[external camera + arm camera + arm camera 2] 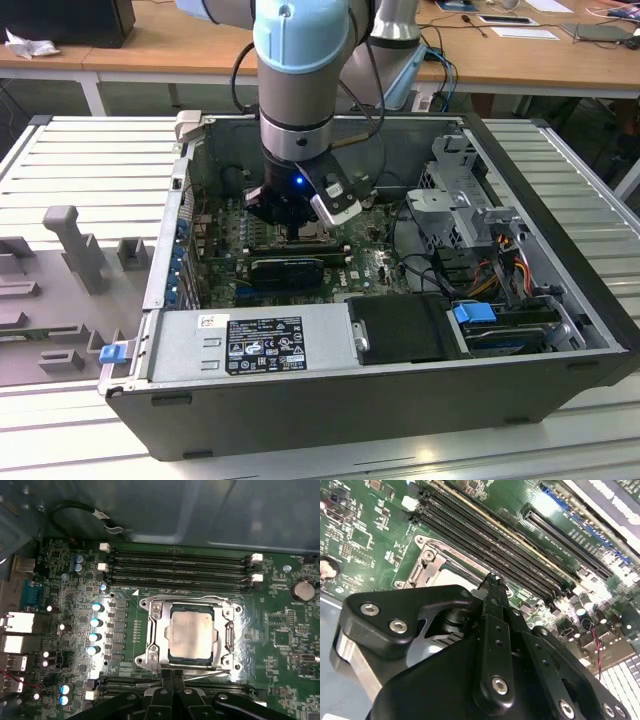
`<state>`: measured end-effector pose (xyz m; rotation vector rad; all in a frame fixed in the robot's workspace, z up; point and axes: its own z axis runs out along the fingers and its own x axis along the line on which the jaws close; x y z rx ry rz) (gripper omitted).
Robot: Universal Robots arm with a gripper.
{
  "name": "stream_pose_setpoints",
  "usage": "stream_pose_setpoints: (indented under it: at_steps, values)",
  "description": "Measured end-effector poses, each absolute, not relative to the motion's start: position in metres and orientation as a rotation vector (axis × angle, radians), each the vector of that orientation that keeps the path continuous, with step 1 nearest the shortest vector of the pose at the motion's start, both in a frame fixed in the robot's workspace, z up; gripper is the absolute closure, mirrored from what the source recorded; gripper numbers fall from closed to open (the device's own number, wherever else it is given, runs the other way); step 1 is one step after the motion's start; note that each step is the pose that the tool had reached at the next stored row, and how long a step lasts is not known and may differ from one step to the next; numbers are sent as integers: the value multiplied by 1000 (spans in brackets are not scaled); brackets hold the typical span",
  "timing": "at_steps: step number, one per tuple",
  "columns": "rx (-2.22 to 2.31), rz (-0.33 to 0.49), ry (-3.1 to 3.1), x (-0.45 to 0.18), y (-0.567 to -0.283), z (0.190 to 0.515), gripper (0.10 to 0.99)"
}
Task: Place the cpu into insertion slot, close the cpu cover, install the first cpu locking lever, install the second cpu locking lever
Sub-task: 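Install the second cpu locking lever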
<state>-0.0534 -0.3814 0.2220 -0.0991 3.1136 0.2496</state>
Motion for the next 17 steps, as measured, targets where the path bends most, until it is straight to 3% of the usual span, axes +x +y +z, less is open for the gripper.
stream_pose_setpoints:
  at_steps: [7, 17]
  values:
    - [-135, 284, 3110, -58, -384, 209, 980]
    - [-136, 430, 3089, -72, -402, 208, 980]
